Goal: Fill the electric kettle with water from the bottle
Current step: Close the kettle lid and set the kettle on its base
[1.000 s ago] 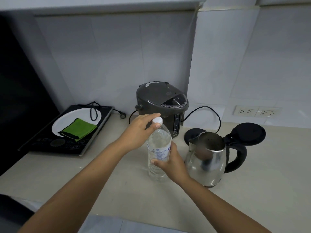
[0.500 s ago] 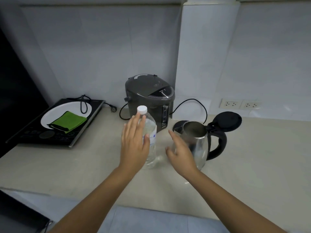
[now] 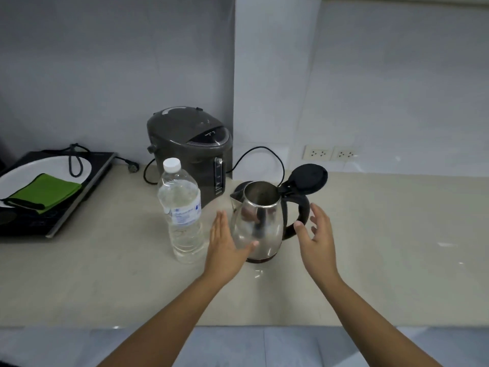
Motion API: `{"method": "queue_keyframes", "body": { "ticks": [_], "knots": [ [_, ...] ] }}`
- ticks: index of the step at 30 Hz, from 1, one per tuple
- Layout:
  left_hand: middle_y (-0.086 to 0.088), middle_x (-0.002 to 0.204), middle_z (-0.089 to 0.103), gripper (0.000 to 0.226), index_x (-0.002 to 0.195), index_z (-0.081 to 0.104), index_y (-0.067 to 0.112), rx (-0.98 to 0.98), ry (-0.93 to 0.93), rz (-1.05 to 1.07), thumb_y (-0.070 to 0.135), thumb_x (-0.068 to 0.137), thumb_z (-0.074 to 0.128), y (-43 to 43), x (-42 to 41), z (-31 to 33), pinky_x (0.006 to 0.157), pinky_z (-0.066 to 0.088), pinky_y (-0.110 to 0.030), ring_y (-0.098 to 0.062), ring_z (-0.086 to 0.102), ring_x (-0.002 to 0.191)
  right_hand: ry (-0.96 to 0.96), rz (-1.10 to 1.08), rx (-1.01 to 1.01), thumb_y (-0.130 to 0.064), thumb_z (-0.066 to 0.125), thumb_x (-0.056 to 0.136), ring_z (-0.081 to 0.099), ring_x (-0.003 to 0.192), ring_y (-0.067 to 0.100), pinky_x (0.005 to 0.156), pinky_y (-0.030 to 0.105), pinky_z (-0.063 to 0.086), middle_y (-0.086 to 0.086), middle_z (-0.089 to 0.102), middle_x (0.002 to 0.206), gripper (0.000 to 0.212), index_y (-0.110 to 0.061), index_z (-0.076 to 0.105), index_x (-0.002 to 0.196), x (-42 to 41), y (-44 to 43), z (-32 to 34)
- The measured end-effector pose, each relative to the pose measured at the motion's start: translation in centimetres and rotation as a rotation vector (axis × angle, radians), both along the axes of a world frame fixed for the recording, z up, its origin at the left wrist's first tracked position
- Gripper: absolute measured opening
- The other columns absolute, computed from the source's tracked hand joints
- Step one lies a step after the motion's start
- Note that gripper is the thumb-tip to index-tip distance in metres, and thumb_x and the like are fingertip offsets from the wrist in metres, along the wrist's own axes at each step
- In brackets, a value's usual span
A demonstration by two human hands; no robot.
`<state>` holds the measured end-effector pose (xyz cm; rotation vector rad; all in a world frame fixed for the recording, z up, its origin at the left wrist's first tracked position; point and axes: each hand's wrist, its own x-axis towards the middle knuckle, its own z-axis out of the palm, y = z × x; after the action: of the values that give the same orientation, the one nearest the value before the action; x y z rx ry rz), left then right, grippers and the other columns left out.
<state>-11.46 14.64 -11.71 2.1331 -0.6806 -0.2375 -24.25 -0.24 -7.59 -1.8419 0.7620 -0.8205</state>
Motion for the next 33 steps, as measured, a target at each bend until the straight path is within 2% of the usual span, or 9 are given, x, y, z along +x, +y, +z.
{"method": "queue_keyframes", "body": {
  "ticks": [5, 8, 10, 13, 17, 21, 24, 29, 33],
  "knots": [
    [-0.002, 0.167, -0.008, 0.133, 0.158, -0.013, 0.016, -0.018, 0.097, 0.021, 0.053, 0.072, 0.081, -2.7, 1.3, 0.5, 0.125, 0.010, -0.041, -0.019, -0.003, 0.154, 0.068, 0.008, 0.059, -0.025, 0.060, 0.095, 0.038, 0.137, 0.012, 0.112, 0.034, 0.033, -0.014, 0.031, 0.154, 0.070, -0.027, 0.023, 0.154, 1.4, -2.5, 1.3],
    [-0.004, 0.167, -0.003, 0.140, 0.157, -0.013, 0.016, -0.008, 0.127, 0.027, 0.055, 0.066, 0.084, -3.8, 2.0, 0.1, 0.124, 0.016, -0.045, -0.022, 0.002, 0.154, 0.045, 0.049, 0.022, -0.014, 0.061, 0.093, 0.047, 0.110, -0.014, 0.093, 0.018, 0.038, -0.047, 0.042, 0.118, 0.060, -0.050, 0.035, 0.132, 2.2, -2.8, 2.4],
    [-0.006, 0.167, 0.002, 0.144, 0.157, -0.014, 0.016, -0.006, 0.147, 0.021, 0.056, 0.062, 0.086, -4.1, 2.2, -0.3, 0.122, 0.020, -0.046, -0.024, 0.006, 0.153, 0.034, 0.076, 0.012, -0.006, 0.059, 0.092, 0.046, 0.101, -0.027, 0.082, 0.009, 0.037, -0.057, 0.044, 0.104, 0.064, -0.057, 0.033, 0.122, 2.6, -2.6, 2.9],
    [-0.005, 0.165, 0.011, 0.149, 0.156, -0.018, 0.021, -0.017, 0.184, 0.021, 0.064, 0.054, 0.081, -4.2, 2.2, -1.1, 0.121, 0.025, -0.046, -0.024, 0.014, 0.151, -0.001, 0.089, 0.003, -0.002, 0.058, 0.090, 0.049, 0.105, -0.024, 0.084, 0.010, 0.039, -0.053, 0.047, 0.109, 0.066, -0.042, 0.035, 0.137, 2.8, -2.8, 2.7],
    [-0.002, 0.162, 0.019, 0.148, 0.156, -0.019, 0.023, -0.073, 0.222, 0.003, 0.061, 0.055, 0.082, -4.2, 2.2, -1.5, 0.119, 0.029, -0.041, -0.020, 0.024, 0.148, 0.023, 0.084, -0.038, -0.001, 0.054, 0.090, 0.046, 0.105, -0.022, 0.087, 0.016, 0.038, -0.057, 0.041, 0.108, 0.068, -0.046, 0.031, 0.136, 3.0, -3.6, 2.6],
    [0.000, 0.162, 0.020, 0.144, 0.156, -0.018, 0.022, -0.092, 0.204, -0.011, 0.051, 0.062, 0.086, -4.2, 2.2, -1.7, 0.119, 0.030, -0.038, -0.019, 0.027, 0.147, 0.028, 0.091, -0.172, -0.003, 0.047, 0.091, 0.043, 0.129, 0.004, 0.109, 0.035, 0.039, -0.034, 0.041, 0.139, 0.064, -0.032, 0.034, 0.147, 3.3, -4.8, 2.8],
    [0.000, 0.161, 0.022, 0.143, 0.156, -0.017, 0.024, -0.089, 0.196, -0.005, 0.053, 0.061, 0.085, -4.2, 2.2, -1.8, 0.118, 0.033, -0.040, -0.019, 0.030, 0.146, 0.047, 0.090, -0.297, -0.010, 0.044, 0.095, 0.038, 0.138, 0.014, 0.112, 0.042, 0.037, -0.015, 0.034, 0.155, 0.060, -0.031, 0.033, 0.149, 3.7, -5.7, 2.7],
    [0.001, 0.162, 0.021, 0.141, 0.156, -0.018, 0.029, -0.065, 0.181, -0.006, 0.057, 0.062, 0.084, -4.2, 2.3, -2.0, 0.117, 0.035, -0.042, -0.020, 0.031, 0.146, 0.065, 0.115, -0.367, -0.014, 0.045, 0.101, 0.035, 0.140, 0.014, 0.106, 0.020, 0.028, -0.009, 0.032, 0.158, 0.048, -0.025, 0.040, 0.147, 4.6, -5.7, 3.1],
    [0.001, 0.162, 0.021, 0.142, 0.154, -0.021, 0.032, -0.048, 0.168, 0.000, 0.061, 0.061, 0.082, -4.1, 2.3, -2.2, 0.116, 0.035, -0.044, -0.021, 0.030, 0.147, 0.042, 0.159, -0.369, -0.010, 0.043, 0.100, 0.033, 0.140, 0.008, 0.107, 0.020, 0.026, -0.007, 0.036, 0.156, 0.044, -0.023, 0.048, 0.142, 5.4, -5.2, 3.9]
  ]
}}
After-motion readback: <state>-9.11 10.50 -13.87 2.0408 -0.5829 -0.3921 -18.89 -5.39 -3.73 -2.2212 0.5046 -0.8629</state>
